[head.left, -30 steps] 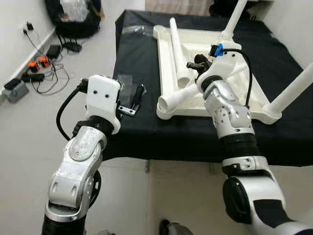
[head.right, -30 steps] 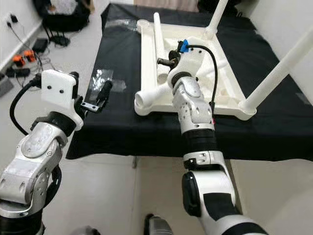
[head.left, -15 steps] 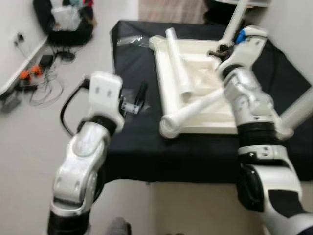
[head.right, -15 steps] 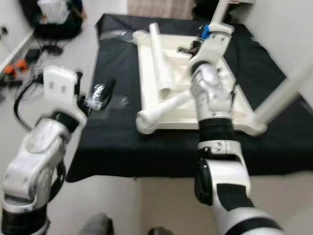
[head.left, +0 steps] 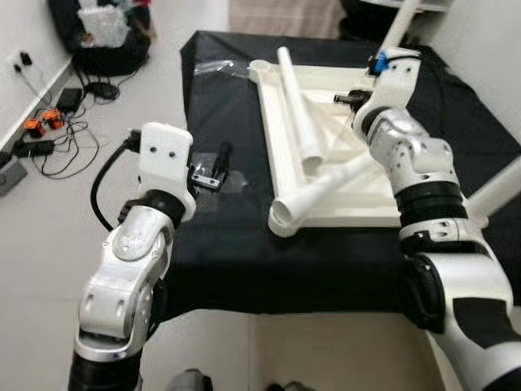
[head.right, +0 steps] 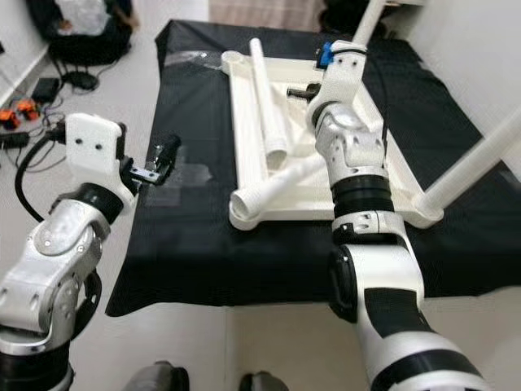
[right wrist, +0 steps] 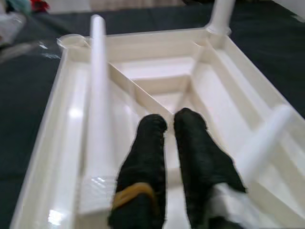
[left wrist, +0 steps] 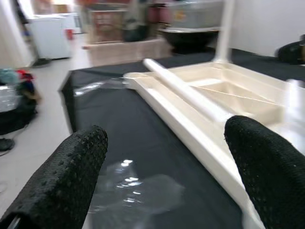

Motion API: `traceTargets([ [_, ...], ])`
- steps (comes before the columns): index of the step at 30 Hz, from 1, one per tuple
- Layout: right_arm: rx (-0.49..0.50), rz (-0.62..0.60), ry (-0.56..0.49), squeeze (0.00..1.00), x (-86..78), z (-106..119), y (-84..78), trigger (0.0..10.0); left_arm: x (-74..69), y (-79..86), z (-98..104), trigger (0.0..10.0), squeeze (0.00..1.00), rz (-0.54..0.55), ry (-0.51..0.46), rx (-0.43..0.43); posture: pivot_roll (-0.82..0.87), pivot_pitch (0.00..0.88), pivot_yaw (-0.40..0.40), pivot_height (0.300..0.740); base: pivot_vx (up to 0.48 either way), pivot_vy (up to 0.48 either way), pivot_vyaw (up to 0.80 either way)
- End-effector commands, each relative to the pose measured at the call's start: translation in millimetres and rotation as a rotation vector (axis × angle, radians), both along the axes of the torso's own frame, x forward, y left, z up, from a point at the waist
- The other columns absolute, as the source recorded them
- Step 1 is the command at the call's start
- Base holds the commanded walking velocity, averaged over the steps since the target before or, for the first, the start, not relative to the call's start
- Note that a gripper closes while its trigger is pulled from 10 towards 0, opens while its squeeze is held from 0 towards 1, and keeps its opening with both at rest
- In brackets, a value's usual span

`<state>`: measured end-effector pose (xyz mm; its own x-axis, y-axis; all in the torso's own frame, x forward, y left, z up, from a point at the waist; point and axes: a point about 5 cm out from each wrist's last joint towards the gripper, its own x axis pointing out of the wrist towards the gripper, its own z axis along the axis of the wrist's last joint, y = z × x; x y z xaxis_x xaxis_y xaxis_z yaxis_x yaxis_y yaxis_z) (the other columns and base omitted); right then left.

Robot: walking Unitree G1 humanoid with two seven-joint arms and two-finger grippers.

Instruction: Building children table

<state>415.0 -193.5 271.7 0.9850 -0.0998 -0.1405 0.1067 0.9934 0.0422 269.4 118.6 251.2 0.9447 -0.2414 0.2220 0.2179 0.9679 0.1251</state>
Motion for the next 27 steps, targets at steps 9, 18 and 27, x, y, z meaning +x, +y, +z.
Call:
traceTargets([
  [9,0.114,-0.017,0.215,0.00,-1.4,-18.4,-21.8,10.0,-9.3,-6.5,-15.4,10.0,0.00,-0.064,0.081,0.022,0.03,0.177,-0.109,0.740,0.000,0.000,0.00],
  [18,0.203,0.085,0.269,1.00,1.5,-25.9,0.8,10.0,-11.7,-12.9,-18.1,10.0,0.00,-0.080,0.101,0.017,0.03,0.185,-0.111,0.740,0.000,0.000,0.00],
  [27,0.269,-0.005,0.329,0.00,0.6,-25.7,-0.2,10.0,-12.1,-12.2,-17.8,10.0,0.00,-0.072,0.100,0.016,0.03,0.182,-0.117,0.740,0.000,0.000,0.00],
])
